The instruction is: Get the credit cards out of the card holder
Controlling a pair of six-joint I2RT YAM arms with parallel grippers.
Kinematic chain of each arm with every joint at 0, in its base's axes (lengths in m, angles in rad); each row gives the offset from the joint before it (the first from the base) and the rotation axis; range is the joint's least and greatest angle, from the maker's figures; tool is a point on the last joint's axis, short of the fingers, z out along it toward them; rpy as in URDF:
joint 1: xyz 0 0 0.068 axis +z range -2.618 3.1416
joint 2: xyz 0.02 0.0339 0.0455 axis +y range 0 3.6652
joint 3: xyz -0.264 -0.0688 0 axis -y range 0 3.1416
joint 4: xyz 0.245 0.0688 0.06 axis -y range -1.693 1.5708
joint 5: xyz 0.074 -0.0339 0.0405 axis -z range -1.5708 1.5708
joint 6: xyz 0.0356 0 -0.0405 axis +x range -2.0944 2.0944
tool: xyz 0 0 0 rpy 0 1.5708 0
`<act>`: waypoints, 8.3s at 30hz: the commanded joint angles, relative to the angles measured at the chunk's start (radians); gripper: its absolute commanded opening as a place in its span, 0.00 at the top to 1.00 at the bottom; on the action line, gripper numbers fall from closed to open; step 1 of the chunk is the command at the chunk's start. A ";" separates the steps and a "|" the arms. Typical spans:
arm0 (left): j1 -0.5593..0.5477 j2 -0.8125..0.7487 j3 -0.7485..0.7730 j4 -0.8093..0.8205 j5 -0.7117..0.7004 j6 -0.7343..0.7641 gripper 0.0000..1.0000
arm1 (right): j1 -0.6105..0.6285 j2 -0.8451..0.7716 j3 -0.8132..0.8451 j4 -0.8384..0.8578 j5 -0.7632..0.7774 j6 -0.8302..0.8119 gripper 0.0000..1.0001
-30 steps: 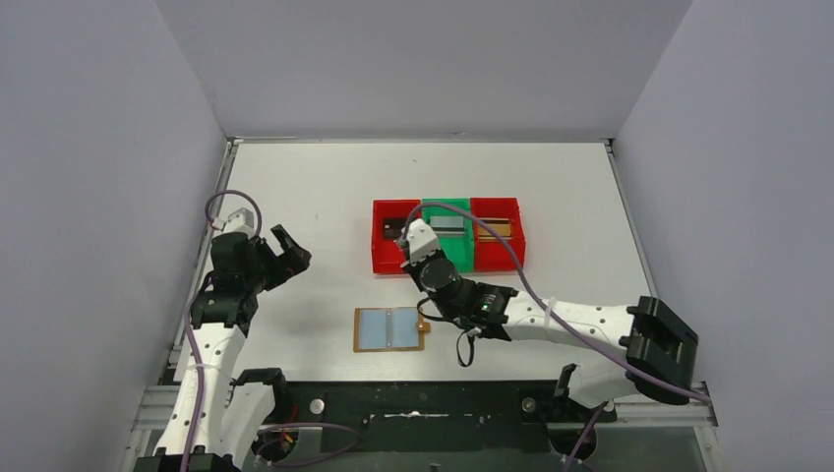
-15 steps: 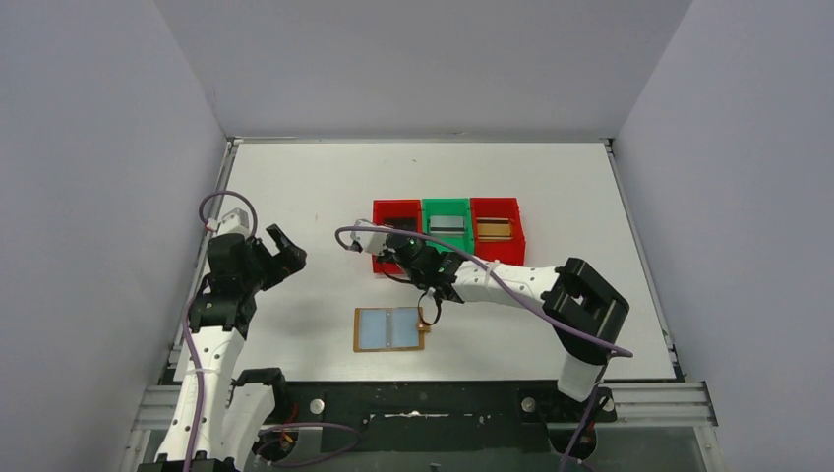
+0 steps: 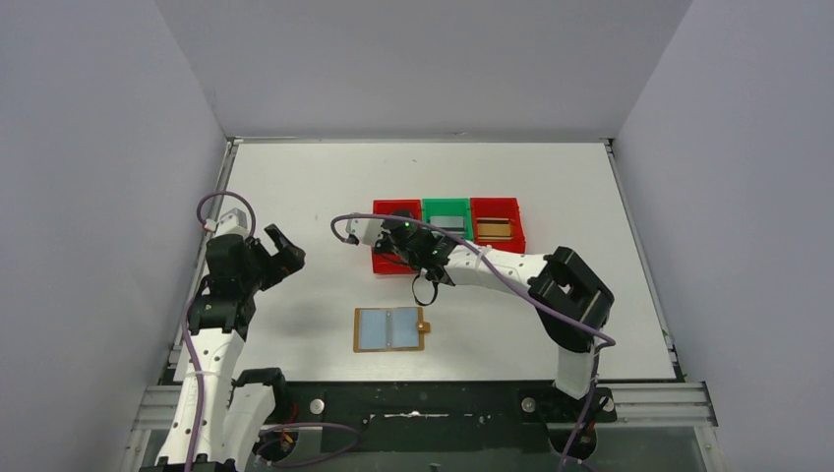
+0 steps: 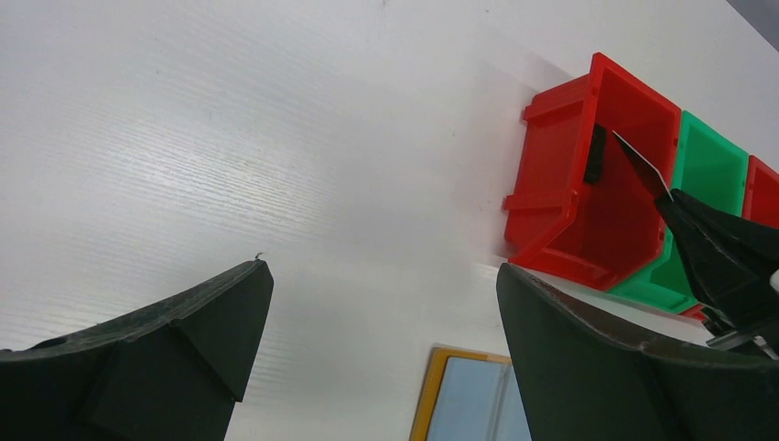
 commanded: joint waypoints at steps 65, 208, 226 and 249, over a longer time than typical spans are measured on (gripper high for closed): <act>0.022 -0.012 0.007 0.074 0.039 0.023 0.04 | -0.100 0.248 0.178 0.019 0.023 -0.053 0.49; -0.001 -0.023 0.007 0.063 -0.013 0.017 0.04 | 0.398 0.122 -0.031 -0.671 0.413 1.879 0.35; -0.004 -0.015 0.007 0.066 -0.001 0.017 0.04 | 0.409 0.092 0.011 -0.778 0.505 1.932 0.37; -0.012 -0.009 0.007 0.071 0.012 0.019 0.04 | 0.411 0.054 -0.161 -0.530 0.406 1.920 0.47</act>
